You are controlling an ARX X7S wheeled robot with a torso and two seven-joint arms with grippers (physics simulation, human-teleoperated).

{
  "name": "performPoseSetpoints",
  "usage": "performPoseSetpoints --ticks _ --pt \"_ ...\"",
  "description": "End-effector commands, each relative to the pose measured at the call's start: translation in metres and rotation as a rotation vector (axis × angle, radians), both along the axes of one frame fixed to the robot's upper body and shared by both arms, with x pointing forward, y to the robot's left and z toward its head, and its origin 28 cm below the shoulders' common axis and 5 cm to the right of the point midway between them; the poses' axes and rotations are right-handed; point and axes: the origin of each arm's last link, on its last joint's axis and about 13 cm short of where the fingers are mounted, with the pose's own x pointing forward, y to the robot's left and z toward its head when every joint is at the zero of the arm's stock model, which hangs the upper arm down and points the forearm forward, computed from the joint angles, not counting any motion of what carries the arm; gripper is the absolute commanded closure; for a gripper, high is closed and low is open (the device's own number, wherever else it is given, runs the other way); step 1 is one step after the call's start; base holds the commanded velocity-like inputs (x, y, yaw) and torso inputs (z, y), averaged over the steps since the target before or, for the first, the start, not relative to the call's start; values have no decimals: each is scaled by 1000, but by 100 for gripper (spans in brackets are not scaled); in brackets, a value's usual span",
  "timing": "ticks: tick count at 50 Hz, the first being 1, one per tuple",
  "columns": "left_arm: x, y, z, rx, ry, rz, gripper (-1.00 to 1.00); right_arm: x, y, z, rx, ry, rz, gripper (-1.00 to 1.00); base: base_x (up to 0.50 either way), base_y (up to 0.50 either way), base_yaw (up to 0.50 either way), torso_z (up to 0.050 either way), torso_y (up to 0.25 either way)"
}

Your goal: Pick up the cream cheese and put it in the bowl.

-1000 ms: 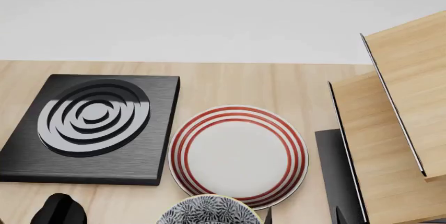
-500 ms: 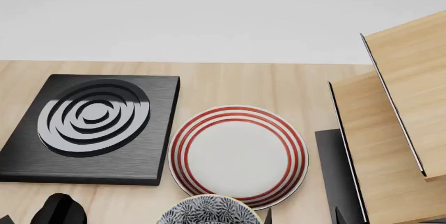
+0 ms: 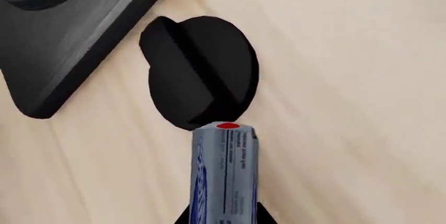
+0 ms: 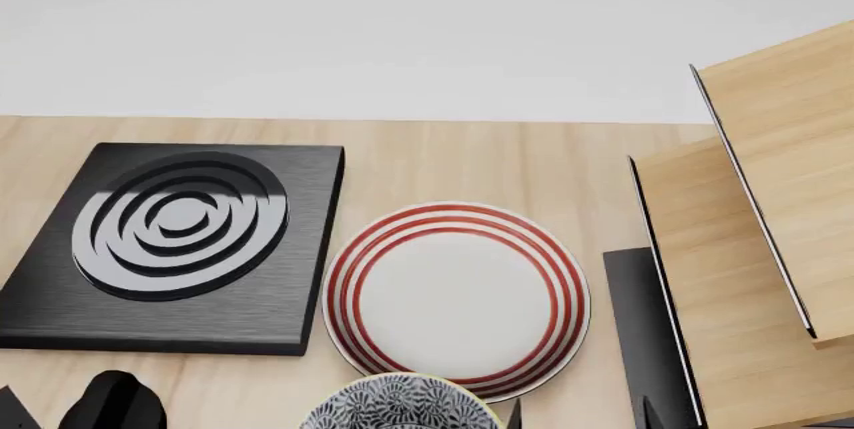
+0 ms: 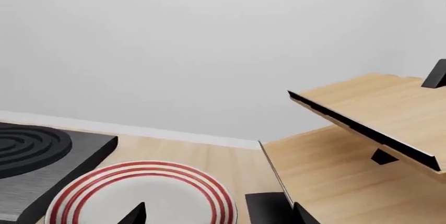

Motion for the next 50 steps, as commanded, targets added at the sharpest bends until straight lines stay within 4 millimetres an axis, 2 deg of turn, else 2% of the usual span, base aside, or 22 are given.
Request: performPoseSetpoints --ticks 1,6,11,17,20,28,30,31,39,41,42,46,50 --pt "4 -9 45 -112 -237 89 100 -2 -1 3 0 -11 -4 -100 0 0 -3 0 0" --pt "6 -17 63 -208 -353 85 100 -4 -3 5 2 -18 -9 -100 2 0 -1 0 0" --pt "6 -24 77 -304 -384 60 100 -5 -5 5 9 -22 -14 -100 0 0 -1 0 0" --pt "7 -42 97 -436 -464 1 100 -5 -5 5 17 -27 -16 -100 0 0 0 0 0" --pt "9 -52 112 -581 -491 -30 100 -6 -7 4 21 -26 -17 -100 0 0 0 0 0" --pt "13 -76 130 -746 -509 -142 100 -5 -8 2 29 -21 -20 -100 0 0 0 0 0" --pt "13 -79 131 -758 -484 -154 100 -5 -8 1 30 -18 -17 -100 0 0 0 0 0" --pt "14 -84 133 -772 -519 -154 100 -5 -8 1 31 -18 -20 -100 0 0 0 0 0" --pt "25 -114 133 -869 -456 -207 100 -11 -10 8 38 -46 -3 -100 0 0 0 0 0" --pt "26 -115 140 -870 -445 -205 100 -13 -10 9 39 -48 5 -100 0 0 0 0 5" --pt "27 -119 134 -872 -446 -212 100 -14 -11 11 38 -55 9 -100 0 0 0 0 0" --pt "28 -123 136 -911 -393 -234 100 -16 -15 14 40 -70 13 -100 0 0 0 0 0" --pt "32 -129 132 -881 -411 -217 100 -20 -19 20 63 -64 43 -100 0 0 0 0 0"
